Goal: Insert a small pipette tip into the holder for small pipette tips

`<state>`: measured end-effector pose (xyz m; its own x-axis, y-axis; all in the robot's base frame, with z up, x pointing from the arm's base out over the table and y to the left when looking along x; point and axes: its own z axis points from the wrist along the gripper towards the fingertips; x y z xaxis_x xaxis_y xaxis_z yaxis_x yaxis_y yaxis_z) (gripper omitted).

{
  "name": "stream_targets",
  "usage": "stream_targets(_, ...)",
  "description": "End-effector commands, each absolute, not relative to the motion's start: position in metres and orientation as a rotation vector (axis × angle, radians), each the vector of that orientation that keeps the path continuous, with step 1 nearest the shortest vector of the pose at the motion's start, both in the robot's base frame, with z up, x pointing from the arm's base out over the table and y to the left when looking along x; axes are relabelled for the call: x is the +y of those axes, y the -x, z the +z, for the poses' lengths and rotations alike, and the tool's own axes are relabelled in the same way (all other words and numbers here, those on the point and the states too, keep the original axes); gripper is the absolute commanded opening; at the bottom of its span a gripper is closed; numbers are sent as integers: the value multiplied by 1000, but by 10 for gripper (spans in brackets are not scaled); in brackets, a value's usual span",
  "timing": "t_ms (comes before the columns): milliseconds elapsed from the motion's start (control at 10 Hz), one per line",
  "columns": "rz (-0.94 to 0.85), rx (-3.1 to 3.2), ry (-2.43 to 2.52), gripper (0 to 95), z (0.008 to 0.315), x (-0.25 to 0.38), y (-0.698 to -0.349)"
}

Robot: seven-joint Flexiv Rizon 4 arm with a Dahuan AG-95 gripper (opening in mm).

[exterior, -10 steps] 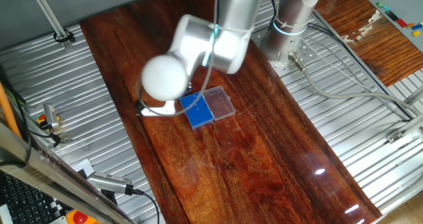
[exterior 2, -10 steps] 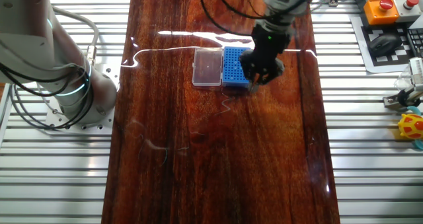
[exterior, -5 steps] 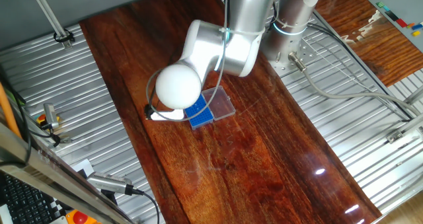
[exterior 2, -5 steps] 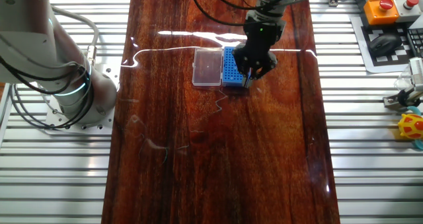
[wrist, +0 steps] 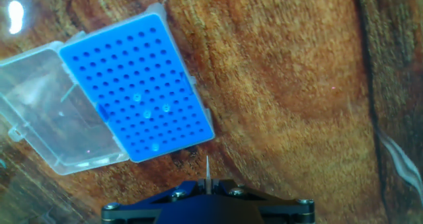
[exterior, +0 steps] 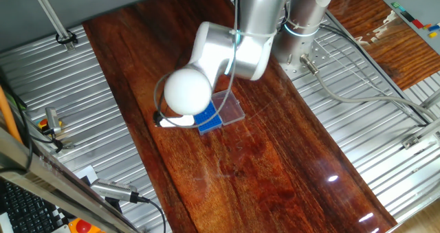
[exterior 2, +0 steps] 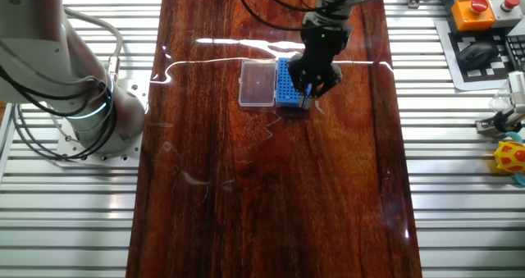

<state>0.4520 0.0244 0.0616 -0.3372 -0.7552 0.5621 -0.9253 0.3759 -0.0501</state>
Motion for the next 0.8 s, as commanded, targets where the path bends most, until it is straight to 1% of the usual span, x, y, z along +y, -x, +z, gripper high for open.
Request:
stream_targets(100, 527, -2188, -1436, 0, 58, 26, -448)
stream_targets(800, 557, -2170, -1408, 0, 57, 41, -452)
